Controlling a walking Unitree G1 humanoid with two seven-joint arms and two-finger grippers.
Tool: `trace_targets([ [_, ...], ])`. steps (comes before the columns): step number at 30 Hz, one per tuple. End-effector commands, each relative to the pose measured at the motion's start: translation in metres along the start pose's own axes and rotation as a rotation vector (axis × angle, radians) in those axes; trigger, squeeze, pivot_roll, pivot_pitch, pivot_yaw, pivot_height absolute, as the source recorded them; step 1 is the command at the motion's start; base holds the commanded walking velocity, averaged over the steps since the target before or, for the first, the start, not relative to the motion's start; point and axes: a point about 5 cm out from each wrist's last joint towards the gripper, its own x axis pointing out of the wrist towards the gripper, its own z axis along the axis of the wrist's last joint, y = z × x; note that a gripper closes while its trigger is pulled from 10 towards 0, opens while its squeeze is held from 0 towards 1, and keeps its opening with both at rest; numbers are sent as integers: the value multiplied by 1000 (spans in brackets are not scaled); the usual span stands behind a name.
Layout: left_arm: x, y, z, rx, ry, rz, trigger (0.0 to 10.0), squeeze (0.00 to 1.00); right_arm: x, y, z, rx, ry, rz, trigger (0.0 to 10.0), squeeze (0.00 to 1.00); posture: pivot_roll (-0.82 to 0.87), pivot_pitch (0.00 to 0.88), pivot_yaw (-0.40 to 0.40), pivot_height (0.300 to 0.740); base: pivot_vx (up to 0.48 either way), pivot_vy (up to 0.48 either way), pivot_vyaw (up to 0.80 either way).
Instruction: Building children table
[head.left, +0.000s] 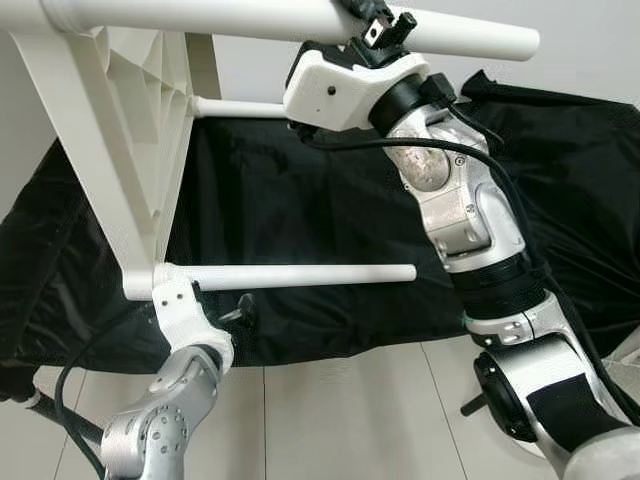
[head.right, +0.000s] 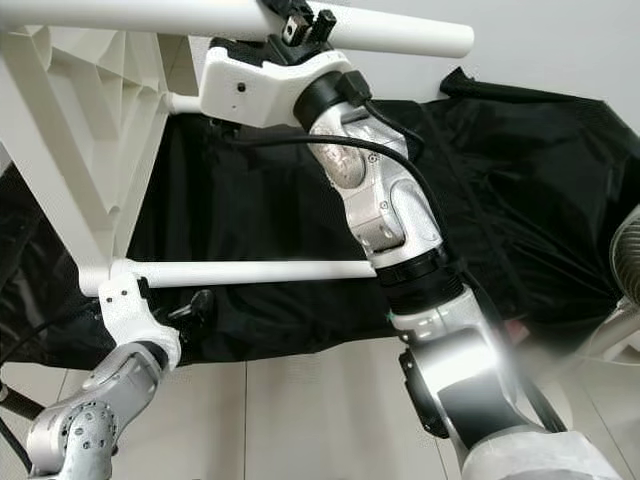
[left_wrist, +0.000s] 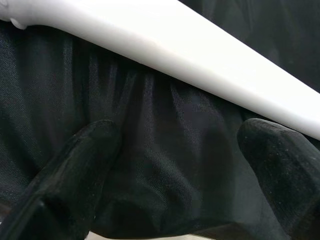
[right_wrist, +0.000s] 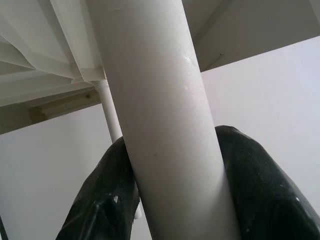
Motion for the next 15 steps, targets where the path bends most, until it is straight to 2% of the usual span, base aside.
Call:
trace_targets([
  [1,7,-28,-17,-177,66,-35,10000,0,4,-3,5,107,-13,-42,0,0,-16,85,15,740,0,0,0],
  [2,8,-36,-13,-191,64,-42,10000,0,5,-3,6,108,-12,-42,0,0,-16,85,15,740,0,0,0],
  [6,11,-44,-10,-219,60,-69,10000,0,6,-3,6,110,-13,-43,0,0,-21,88,15,740,0,0,0],
  [8,11,-44,-10,-219,60,-69,10000,0,6,-3,6,110,-13,-43,0,0,-21,88,15,740,0,0,0],
  [15,25,-54,-10,-302,67,-79,10000,0,8,-5,8,119,-15,-57,0,0,-29,94,16,740,0,0,0],
])
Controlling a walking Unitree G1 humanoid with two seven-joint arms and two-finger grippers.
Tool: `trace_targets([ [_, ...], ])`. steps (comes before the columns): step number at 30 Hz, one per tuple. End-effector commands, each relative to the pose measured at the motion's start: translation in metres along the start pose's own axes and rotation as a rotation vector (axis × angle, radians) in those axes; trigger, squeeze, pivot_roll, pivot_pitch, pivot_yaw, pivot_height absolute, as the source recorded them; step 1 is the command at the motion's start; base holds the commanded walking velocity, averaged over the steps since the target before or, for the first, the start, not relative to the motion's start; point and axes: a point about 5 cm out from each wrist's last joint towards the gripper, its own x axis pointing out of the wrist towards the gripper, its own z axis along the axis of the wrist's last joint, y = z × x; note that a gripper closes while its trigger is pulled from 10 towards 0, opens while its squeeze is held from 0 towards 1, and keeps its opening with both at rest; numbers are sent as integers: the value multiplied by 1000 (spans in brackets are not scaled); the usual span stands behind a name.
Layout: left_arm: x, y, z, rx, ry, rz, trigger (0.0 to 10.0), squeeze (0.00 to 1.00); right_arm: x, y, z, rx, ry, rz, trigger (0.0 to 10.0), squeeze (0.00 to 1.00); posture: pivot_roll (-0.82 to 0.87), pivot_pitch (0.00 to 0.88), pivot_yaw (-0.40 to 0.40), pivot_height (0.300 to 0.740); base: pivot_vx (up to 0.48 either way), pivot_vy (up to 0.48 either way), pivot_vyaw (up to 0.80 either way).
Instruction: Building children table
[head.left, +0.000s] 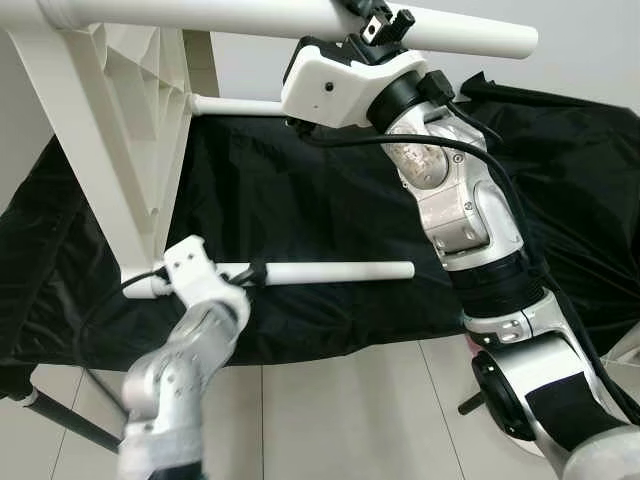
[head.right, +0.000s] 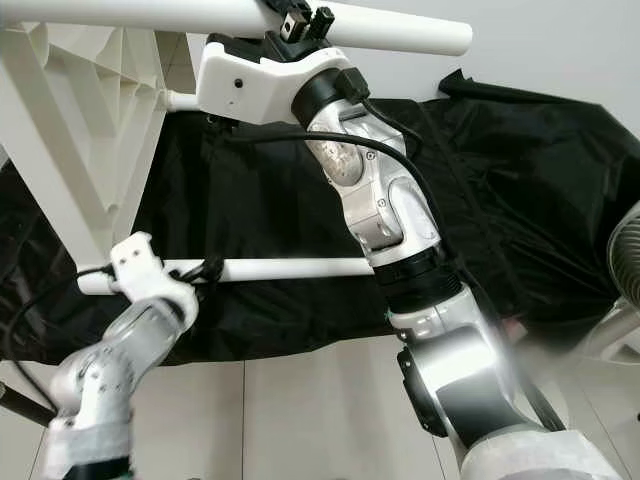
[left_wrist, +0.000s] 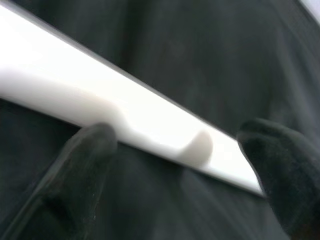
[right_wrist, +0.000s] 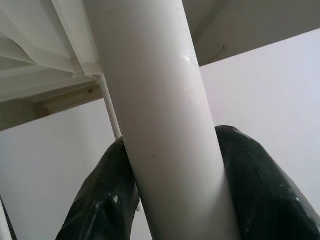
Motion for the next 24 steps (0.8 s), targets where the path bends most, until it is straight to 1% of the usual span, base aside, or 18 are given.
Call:
trace_targets([
  [1,1,-6,-33,-168,87,-3,10000,0,4,-4,7,110,-19,-54,0,0,-29,94,16,740,0,0,0],
  [2,1,-6,-33,-168,87,-3,10000,0,4,-4,7,110,-19,-54,0,0,-29,94,16,740,0,0,0],
  [3,5,-6,-35,-203,98,9,10000,0,5,-5,7,114,-19,-56,0,0,-34,98,17,740,0,0,0],
  [4,5,-6,-35,-203,98,9,10000,0,5,-5,7,114,-19,-56,0,0,-34,98,17,740,0,0,0],
  [6,10,-10,-39,-226,127,11,10000,0,6,-7,7,126,-14,-66,0,0,-39,102,17,740,0,0,0],
  [7,9,-11,-42,-220,142,14,10000,0,6,-8,8,127,-14,-68,0,0,-44,105,22,740,0,0,0],
  [11,7,-11,-43,-206,150,17,10000,0,7,-8,8,129,-13,-70,0,0,-45,107,24,740,0,0,0],
  [13,-2,0,-42,-195,149,64,10000,0,7,-8,9,129,-15,-68,0,0,-41,112,22,740,0,0,0],
  [16,-5,4,-41,-199,144,78,10000,0,7,-9,9,129,-17,-68,0,0,-41,112,22,740,0,0,0],
  [17,-8,8,-40,-205,133,94,10000,0,7,-9,9,131,-19,-66,0,0,-33,113,17,740,0,0,0],
  [18,-8,8,-40,-205,133,94,10000,0,7,-9,9,131,-19,-66,0,0,-33,113,17,740,0,0,0],
  [19,-7,12,-40,-220,126,112,10000,0,8,-8,9,135,-22,-66,0,0,-23,113,8,740,0,0,0],
  [21,-7,12,-40,-220,126,112,10000,0,8,-8,9,135,-22,-66,0,0,-23,113,8,740,0,0,0],
  [22,-4,13,-39,-241,114,119,10000,0,8,-8,9,142,-25,-65,0,0,-21,112,5,740,0,0,0],
  [23,-4,13,-39,-241,114,119,10000,0,8,-8,9,142,-25,-65,0,0,-21,112,5,740,0,0,0],
  [24,0,12,-35,-257,93,119,10000,0,9,-7,9,146,-27,-64,0,0,-24,111,5,740,0,0,0],
])
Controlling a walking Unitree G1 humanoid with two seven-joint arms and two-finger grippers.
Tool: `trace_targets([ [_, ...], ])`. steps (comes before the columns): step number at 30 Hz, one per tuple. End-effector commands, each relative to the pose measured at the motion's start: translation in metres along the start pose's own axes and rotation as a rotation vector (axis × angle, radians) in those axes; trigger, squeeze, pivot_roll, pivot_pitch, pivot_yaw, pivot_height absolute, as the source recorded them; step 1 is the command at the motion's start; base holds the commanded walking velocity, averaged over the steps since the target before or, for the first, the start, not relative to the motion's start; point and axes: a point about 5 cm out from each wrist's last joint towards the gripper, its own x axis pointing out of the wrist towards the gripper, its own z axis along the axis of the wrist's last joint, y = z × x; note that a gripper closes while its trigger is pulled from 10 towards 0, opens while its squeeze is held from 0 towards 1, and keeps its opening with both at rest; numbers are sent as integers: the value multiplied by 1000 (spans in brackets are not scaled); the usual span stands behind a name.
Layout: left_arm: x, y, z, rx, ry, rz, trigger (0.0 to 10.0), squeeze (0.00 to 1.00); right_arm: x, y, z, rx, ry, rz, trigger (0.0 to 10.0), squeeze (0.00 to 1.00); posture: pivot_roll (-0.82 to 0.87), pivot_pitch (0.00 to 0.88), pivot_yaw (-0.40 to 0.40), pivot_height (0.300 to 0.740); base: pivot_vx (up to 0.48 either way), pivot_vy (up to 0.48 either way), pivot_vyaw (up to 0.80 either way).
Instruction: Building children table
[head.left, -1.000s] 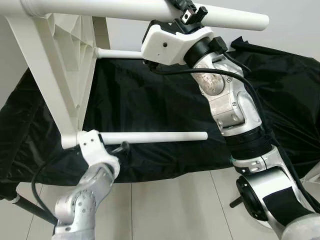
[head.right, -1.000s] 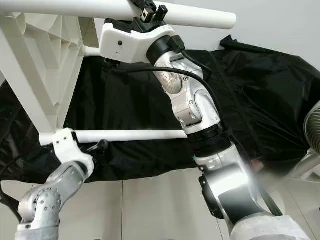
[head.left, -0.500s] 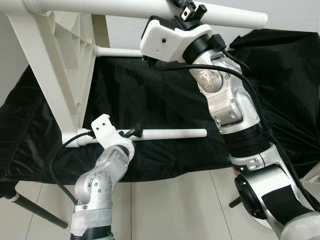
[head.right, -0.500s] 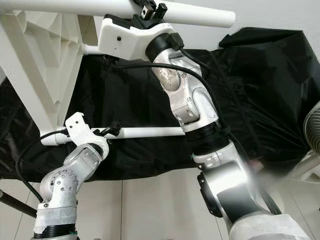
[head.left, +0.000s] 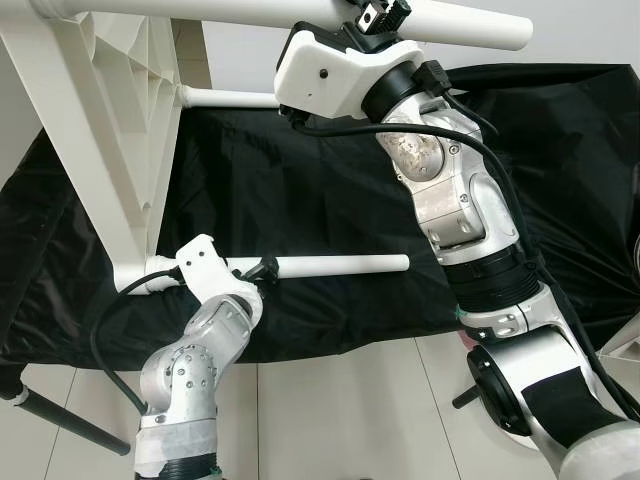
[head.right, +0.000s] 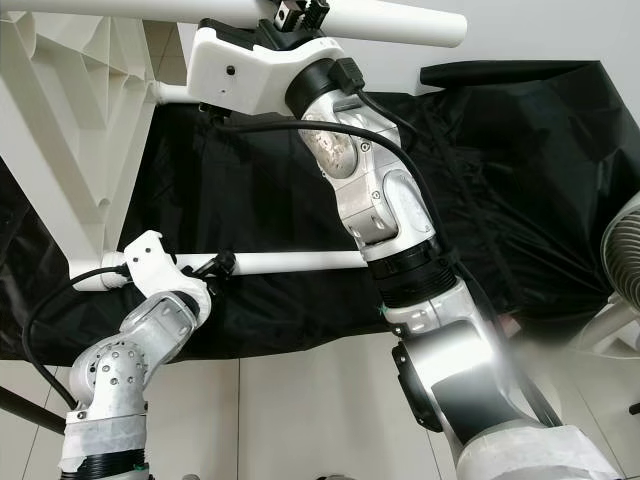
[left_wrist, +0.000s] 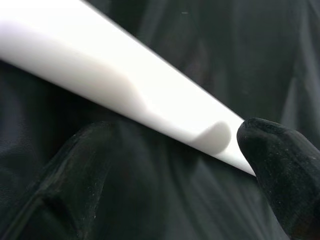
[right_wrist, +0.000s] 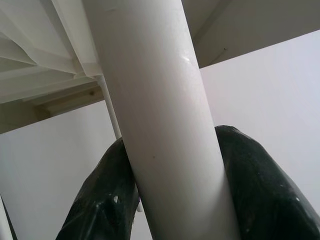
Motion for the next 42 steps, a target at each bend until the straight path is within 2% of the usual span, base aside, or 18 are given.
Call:
trace_targets([
  [1,-2,1,-33,-175,86,32,10000,0,4,-4,5,130,-22,-54,0,0,-24,111,5,740,0,0,0],
  [6,8,6,-33,-190,71,81,10000,0,7,-5,8,142,-29,-63,0,0,-27,111,4,740,0,0,0],
  [10,10,8,-35,-187,76,92,10000,0,8,-5,9,146,-30,-66,0,0,-27,111,4,740,0,0,0],
  [11,12,8,-34,-253,63,95,10000,0,7,-6,9,166,-24,-71,0,0,-28,111,4,740,0,0,0],
  [12,12,8,-34,-253,63,95,10000,0,7,-6,9,166,-24,-71,0,0,-28,111,4,740,0,0,0],
  [13,14,8,-33,-303,55,95,10000,0,7,-6,9,180,-19,-73,0,0,-28,111,4,740,0,0,0],
  [15,17,4,-31,-365,36,77,10000,0,7,-6,8,202,-10,-76,0,0,-38,111,7,740,0,0,0],
  [18,20,-3,-29,-388,27,43,10000,0,7,-7,7,218,-5,-81,0,0,-41,111,9,740,0,0,0],
  [22,21,-4,-28,-385,17,38,10000,0,7,-7,7,221,-5,-82,0,0,-41,111,9,740,0,0,0],
  [28,29,-11,-30,-408,-4,20,10000,0,7,-12,6,285,3,-104,0,0,-45,110,8,740,0,0,0],
  [30,31,-15,-24,-473,-58,-16,10000,0,5,-15,0,347,9,-123,0,0,-49,111,7,740,0,0,0],
  [32,31,-15,-24,-473,-58,-16,10000,0,5,-15,0,347,9,-123,0,0,-49,111,7,740,0,0,0],
  [35,33,-27,-16,-498,-115,-95,10000,0,1,-18,-19,437,46,-136,0,0,-47,114,3,740,0,0,0],
  [36,34,-33,-15,-493,-122,-128,3412,0,1,-18,-32,437,72,-137,0,0,-52,110,6,740,0,0,0],
  [37,34,-33,-15,-493,-122,-128,3412,0,1,-18,-32,437,72,-137,0,0,-52,110,6,740,0,0,0],
  [38,35,-36,-14,-484,-123,-150,0,0,2,-18,-43,464,100,-142,0,0,-52,110,6,740,0,0,0],
  [41,34,-42,-11,-470,-143,-195,0,0,2,-17,-53,479,127,-149,0,0,-52,110,6,740,0,0,0],
  [42,32,-48,-7,-455,-160,-247,0,0,3,-16,-61,510,151,-160,0,0,-47,110,4,740,0,0,0],
])
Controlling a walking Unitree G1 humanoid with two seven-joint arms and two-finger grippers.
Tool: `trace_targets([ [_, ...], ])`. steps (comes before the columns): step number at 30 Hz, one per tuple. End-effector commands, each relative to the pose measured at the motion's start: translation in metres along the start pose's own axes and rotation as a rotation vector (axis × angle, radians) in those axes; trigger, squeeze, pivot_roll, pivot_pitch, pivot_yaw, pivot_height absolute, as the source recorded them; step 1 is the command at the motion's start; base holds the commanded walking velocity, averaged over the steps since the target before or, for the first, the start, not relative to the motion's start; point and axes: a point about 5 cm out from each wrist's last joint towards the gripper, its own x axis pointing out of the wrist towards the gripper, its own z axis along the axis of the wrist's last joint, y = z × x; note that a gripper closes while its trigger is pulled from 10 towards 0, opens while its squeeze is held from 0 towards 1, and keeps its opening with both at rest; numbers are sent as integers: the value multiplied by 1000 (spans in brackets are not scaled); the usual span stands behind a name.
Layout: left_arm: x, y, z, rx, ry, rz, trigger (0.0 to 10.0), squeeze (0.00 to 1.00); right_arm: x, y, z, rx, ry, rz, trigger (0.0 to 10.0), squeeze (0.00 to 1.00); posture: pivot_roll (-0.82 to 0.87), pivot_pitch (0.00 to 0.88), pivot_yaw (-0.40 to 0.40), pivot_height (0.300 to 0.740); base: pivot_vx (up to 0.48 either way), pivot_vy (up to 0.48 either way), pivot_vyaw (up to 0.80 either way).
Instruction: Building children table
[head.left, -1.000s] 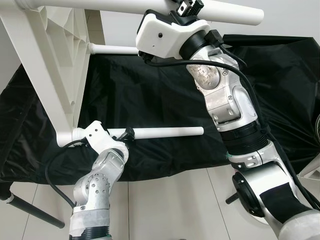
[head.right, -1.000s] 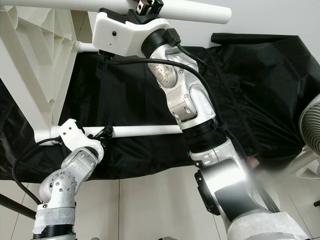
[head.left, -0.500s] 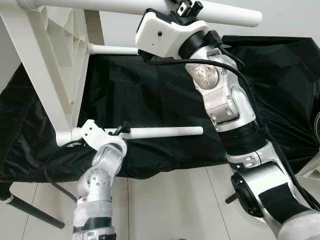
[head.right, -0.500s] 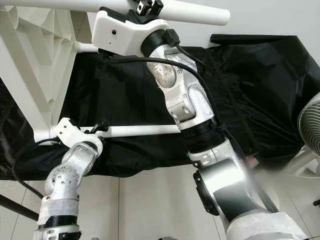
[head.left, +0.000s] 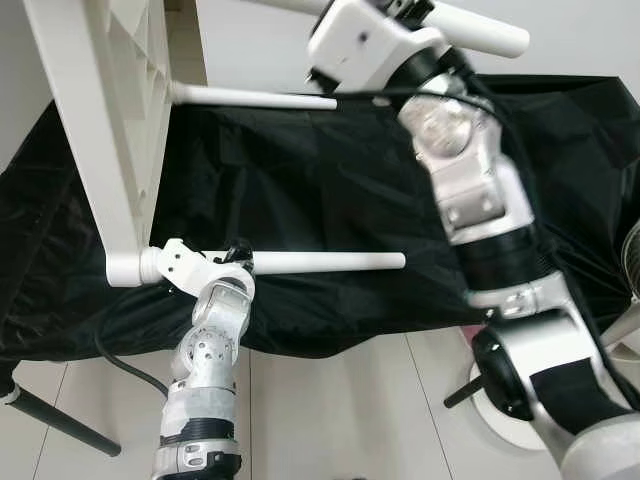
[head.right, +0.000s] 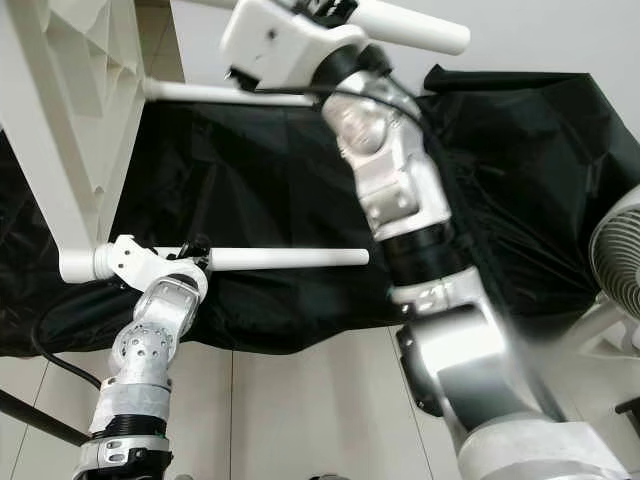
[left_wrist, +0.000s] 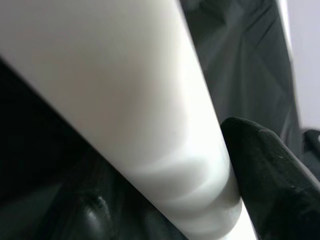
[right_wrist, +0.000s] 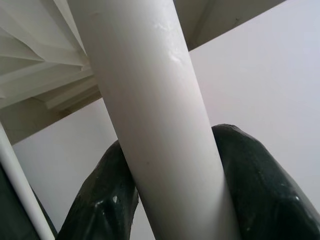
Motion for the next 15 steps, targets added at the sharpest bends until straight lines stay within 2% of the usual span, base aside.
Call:
trace_targets([
  [1,-11,-39,-38,-102,87,-282,0,0,-2,-8,-21,325,78,-168,0,0,-47,110,4,740,0,0,0],
  [4,-12,-43,-35,-93,74,-318,0,0,-1,-7,-19,343,80,-178,0,0,-46,111,4,740,0,0,0],
  [6,-16,-55,-27,-39,34,-404,0,0,-5,-16,-19,412,97,-224,0,0,-46,115,1,740,0,0,0],
  [8,-16,-55,-27,-39,34,-404,0,0,-5,-16,-19,412,97,-224,0,0,-46,115,1,740,0,0,0],
  [9,-17,-63,-18,-2,-3,-464,0,0,-12,-28,-22,428,99,-260,0,0,-43,116,0,740,0,0,0],
  [10,-17,-63,-18,-2,-3,-464,0,0,-12,-28,-22,428,99,-260,0,0,-43,116,0,740,0,0,0],
  [12,-21,-83,10,38,-98,-578,0,0,-28,-48,-27,424,82,-324,0,0,-46,121,-2,740,0,0,0],
  [13,-21,-83,10,38,-98,-578,0,0,-28,-48,-27,424,82,-324,0,0,-46,121,-2,740,0,0,0],
  [14,-24,-93,26,44,-147,-635,0,0,-38,-52,-29,410,75,-354,0,0,-45,120,-8,740,0,0,0],
  [15,-24,-93,26,44,-147,-635,0,0,-38,-52,-29,410,75,-354,0,0,-45,120,-8,740,0,0,0],
])
